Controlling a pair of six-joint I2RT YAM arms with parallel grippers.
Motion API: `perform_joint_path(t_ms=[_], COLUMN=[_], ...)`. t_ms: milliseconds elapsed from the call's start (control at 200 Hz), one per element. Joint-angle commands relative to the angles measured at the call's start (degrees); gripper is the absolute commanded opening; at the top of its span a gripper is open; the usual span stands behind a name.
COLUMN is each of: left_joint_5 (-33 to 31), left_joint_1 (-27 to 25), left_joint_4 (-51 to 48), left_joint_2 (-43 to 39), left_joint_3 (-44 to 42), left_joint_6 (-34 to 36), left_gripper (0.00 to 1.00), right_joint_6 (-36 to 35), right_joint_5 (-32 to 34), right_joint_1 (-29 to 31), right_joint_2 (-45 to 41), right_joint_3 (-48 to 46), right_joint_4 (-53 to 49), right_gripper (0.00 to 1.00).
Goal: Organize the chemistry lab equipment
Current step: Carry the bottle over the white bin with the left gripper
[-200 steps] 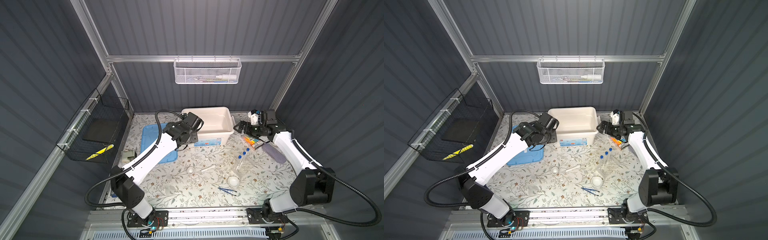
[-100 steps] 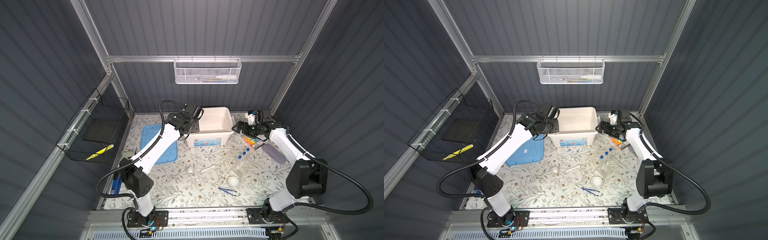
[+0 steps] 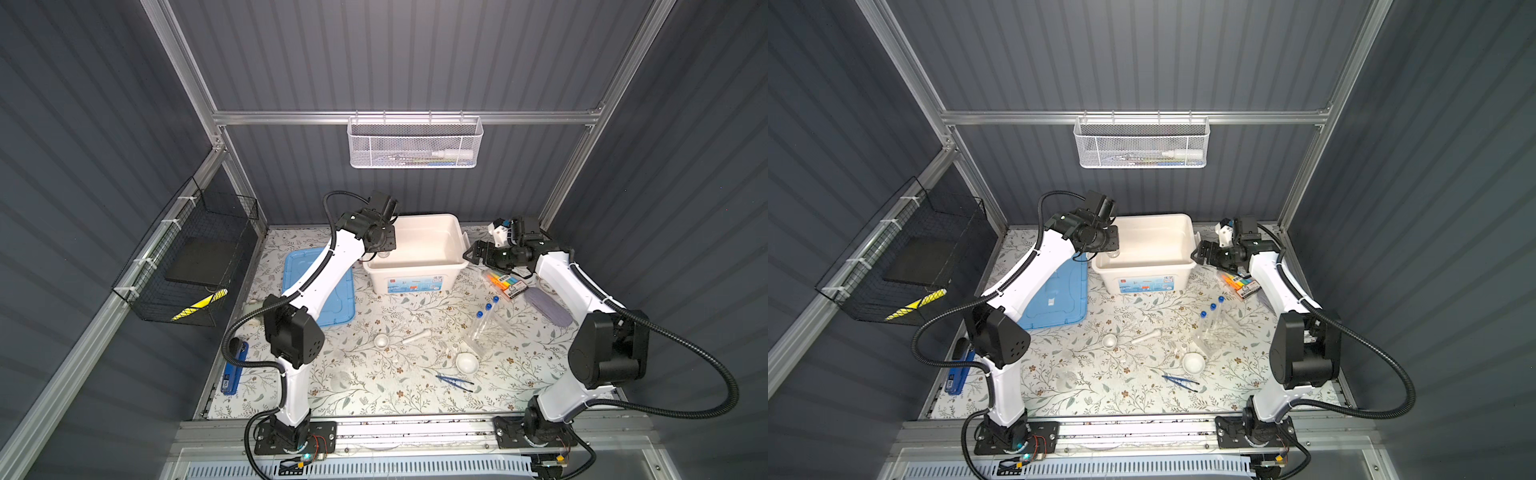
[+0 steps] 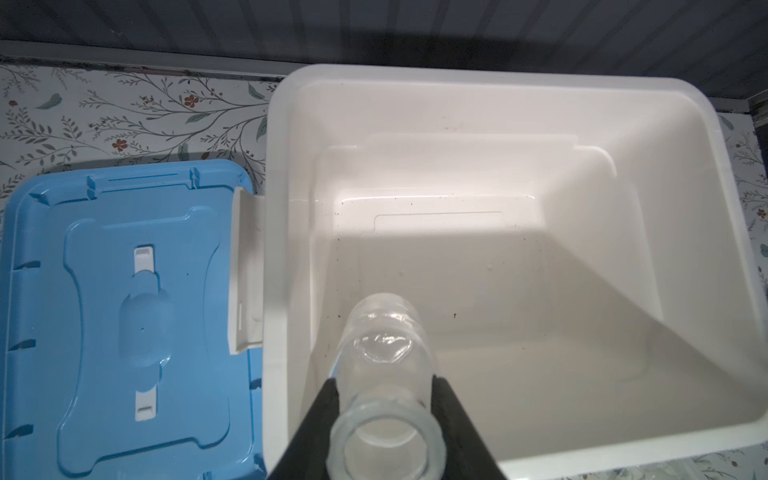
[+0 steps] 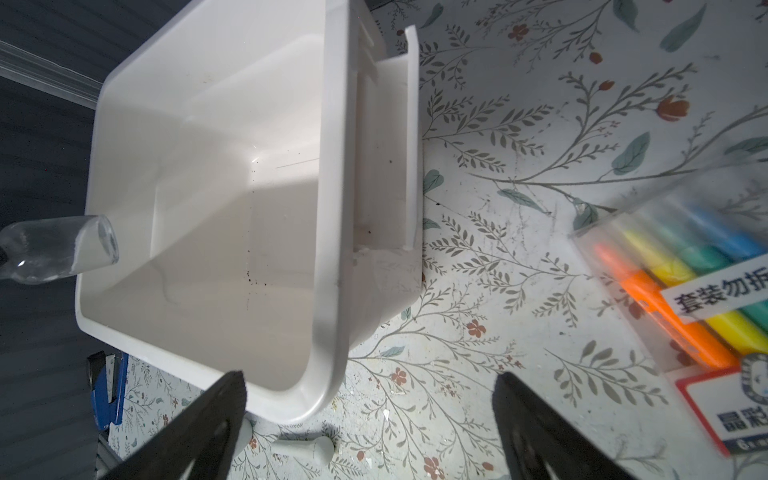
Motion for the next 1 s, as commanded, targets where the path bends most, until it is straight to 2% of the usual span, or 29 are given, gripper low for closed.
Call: perform_joint_path(t_ms=[0,325,995], left_joint_5=[1.6,3.4,8.0], left_joint_1=[0.6,2.3,3.9], left_joint_4=[-1.7,-4.0,-4.8], left_joint_2=[2.1,9.4,19.0], left_joint_3=[4.3,9.4,14.9], left_joint_6=[3.2,7.8,11.7], left_gripper=[0.28,0.28,0.27], right_joint_6=[-0.3,0.3,2.0], right_joint_5=[0.0,-0.4,1.9], right_joint_1=[0.1,0.3,0.6], right_joint_2=[0.5,-0.9,-5.4], right_joint_3=[1.1,-0.1,-4.6], right_joint_4=[0.0,1.8,3.6], right_gripper=[0.94,0.94,0.94])
